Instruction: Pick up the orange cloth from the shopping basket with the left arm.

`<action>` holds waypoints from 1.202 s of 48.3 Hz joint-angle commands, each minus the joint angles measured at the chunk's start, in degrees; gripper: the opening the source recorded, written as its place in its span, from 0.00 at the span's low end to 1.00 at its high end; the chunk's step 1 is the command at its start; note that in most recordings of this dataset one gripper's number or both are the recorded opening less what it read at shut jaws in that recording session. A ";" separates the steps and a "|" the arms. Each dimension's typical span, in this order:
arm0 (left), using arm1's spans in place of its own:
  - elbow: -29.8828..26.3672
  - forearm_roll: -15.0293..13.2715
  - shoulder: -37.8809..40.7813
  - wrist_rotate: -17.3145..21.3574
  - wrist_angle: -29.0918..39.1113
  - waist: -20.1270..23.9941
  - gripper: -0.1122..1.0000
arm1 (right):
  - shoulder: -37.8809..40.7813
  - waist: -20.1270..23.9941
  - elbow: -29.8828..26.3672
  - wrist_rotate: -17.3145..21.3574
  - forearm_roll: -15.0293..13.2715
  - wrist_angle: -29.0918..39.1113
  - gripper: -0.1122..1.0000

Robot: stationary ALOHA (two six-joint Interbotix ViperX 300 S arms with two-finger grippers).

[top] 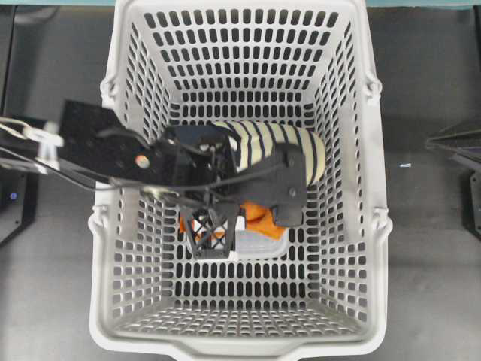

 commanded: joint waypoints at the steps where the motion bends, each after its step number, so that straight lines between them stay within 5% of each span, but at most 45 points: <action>1: -5.80 0.18 -3.52 0.00 4.48 -0.18 0.23 | -0.09 -0.09 -0.44 0.00 0.18 -0.44 0.10; 17: -24.26 0.18 -4.75 0.00 21.09 -0.35 0.23 | -0.62 -0.09 -0.26 0.00 0.18 -0.44 0.09; 26: -30.15 0.18 -1.85 -0.09 26.81 -0.26 0.23 | -0.62 -0.18 -0.26 0.09 0.18 -0.44 0.10; 58: -29.97 0.18 -0.88 0.09 28.74 0.26 0.23 | -0.70 -0.18 -0.09 0.09 0.18 -0.44 0.10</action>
